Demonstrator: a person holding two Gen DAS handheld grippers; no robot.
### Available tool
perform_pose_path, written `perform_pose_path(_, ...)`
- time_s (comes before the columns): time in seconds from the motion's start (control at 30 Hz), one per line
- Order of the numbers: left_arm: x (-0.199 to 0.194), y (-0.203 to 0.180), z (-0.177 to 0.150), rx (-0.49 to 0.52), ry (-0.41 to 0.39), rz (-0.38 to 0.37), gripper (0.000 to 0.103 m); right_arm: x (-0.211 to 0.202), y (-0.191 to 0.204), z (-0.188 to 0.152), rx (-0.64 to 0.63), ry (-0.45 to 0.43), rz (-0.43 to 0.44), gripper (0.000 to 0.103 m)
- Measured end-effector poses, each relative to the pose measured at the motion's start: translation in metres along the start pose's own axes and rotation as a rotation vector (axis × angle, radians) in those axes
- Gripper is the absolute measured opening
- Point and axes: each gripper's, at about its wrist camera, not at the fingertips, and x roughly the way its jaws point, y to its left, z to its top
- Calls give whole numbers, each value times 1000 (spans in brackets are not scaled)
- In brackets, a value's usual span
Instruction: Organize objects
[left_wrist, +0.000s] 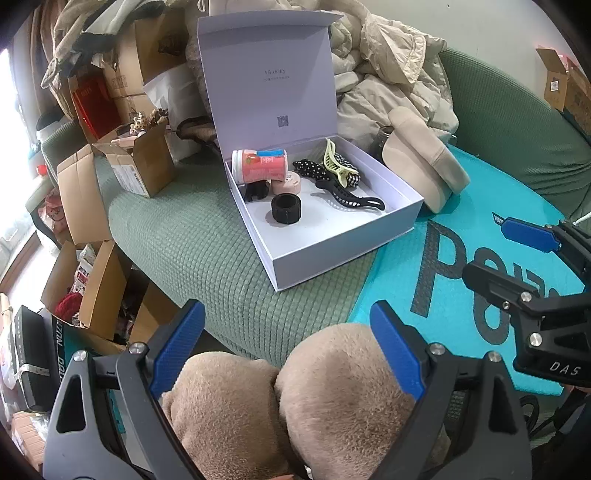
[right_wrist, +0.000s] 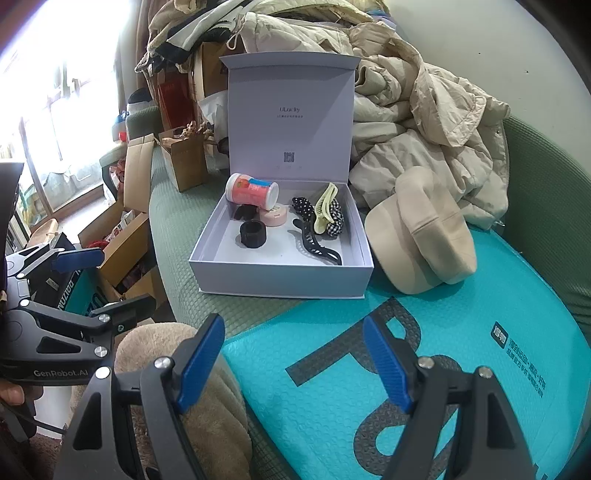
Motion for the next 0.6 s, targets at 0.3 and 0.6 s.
perform_pose_path(0.3, 2, -3, -2, 21, 4, -12, 91, 3, 0, -1, -3, 10, 0, 78)
perform_pose_path(0.6, 3, -6, -4, 29, 0, -23, 91, 5, -1, -2, 3, 16, -4, 78)
